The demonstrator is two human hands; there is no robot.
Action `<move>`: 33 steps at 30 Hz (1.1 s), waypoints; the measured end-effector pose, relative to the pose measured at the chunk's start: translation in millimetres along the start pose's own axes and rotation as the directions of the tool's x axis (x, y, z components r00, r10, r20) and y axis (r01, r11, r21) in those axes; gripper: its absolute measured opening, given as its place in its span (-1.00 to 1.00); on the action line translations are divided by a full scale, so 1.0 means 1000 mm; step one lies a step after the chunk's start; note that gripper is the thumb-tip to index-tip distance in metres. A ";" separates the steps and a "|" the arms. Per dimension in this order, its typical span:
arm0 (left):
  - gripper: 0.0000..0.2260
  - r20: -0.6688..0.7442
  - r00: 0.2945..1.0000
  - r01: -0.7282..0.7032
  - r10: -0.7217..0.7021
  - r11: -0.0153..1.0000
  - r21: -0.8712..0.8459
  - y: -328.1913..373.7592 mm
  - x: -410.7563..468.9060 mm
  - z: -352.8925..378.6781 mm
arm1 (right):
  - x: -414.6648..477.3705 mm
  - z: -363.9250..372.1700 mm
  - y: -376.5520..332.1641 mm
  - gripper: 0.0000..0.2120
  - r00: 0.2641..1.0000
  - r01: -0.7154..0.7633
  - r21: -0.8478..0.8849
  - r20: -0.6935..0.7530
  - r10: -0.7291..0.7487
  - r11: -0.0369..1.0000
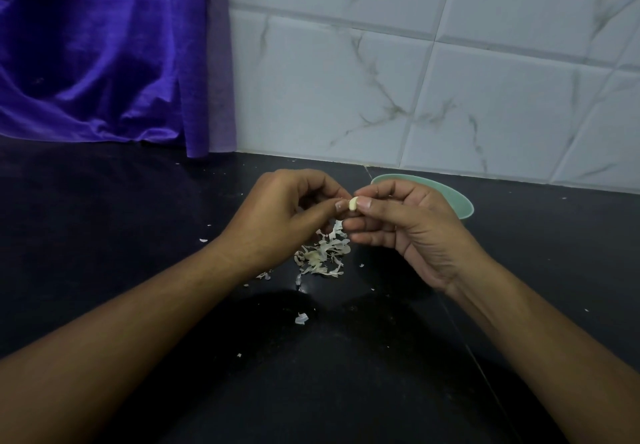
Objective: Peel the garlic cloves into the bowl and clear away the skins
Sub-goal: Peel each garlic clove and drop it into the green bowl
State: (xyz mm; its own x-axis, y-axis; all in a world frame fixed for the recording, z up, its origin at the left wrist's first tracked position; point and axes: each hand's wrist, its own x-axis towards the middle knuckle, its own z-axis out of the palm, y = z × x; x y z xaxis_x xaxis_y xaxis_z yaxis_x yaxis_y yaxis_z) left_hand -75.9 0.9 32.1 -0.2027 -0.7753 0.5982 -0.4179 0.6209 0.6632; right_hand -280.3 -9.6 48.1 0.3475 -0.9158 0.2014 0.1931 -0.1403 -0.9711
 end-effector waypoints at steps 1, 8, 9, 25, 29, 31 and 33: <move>-0.96 -0.003 1.000 0.001 -0.001 1.000 0.005 0.001 0.000 0.000 | 0.000 0.000 0.000 -0.77 1.000 -0.001 0.000 -0.001 0.001 1.000; -0.96 -0.024 1.000 -0.010 0.012 0.996 0.089 0.004 0.000 -0.001 | -0.001 0.000 0.000 -0.76 1.000 -0.019 -0.026 0.006 0.019 0.999; -0.96 -0.031 0.999 -0.022 0.026 0.992 0.123 0.005 -0.001 -0.001 | 0.000 0.000 0.000 -0.77 1.000 -0.021 -0.032 0.010 0.022 0.999; -0.81 -0.039 0.998 0.065 -0.057 0.966 0.252 -0.005 0.001 -0.005 | 0.001 -0.004 -0.005 -0.88 0.975 0.217 -0.216 -0.006 -0.223 0.952; -0.65 -0.065 0.995 0.085 -0.070 0.955 0.283 -0.003 0.001 -0.005 | 0.006 -0.024 -0.012 -0.90 0.861 0.366 -0.536 -0.115 -0.496 0.760; -0.68 -0.075 0.994 0.094 -0.075 0.950 0.299 -0.004 0.001 -0.005 | 0.011 -0.037 -0.012 -0.86 0.836 0.302 -0.664 -0.161 -0.524 0.685; -0.73 -0.070 0.994 0.097 -0.079 0.947 0.305 -0.005 0.001 -0.004 | 0.016 -0.050 -0.010 -0.86 0.835 0.188 -0.759 -0.211 -0.509 0.624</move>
State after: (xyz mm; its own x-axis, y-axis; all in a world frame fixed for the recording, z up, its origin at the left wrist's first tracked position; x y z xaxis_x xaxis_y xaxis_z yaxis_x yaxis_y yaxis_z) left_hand -70.6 -2.6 31.3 -0.1062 -0.8120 0.5739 -0.6856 0.4779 0.5492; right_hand -322.3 -41.3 54.1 -0.0021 -0.7726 0.6349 -0.5105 -0.5451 -0.6651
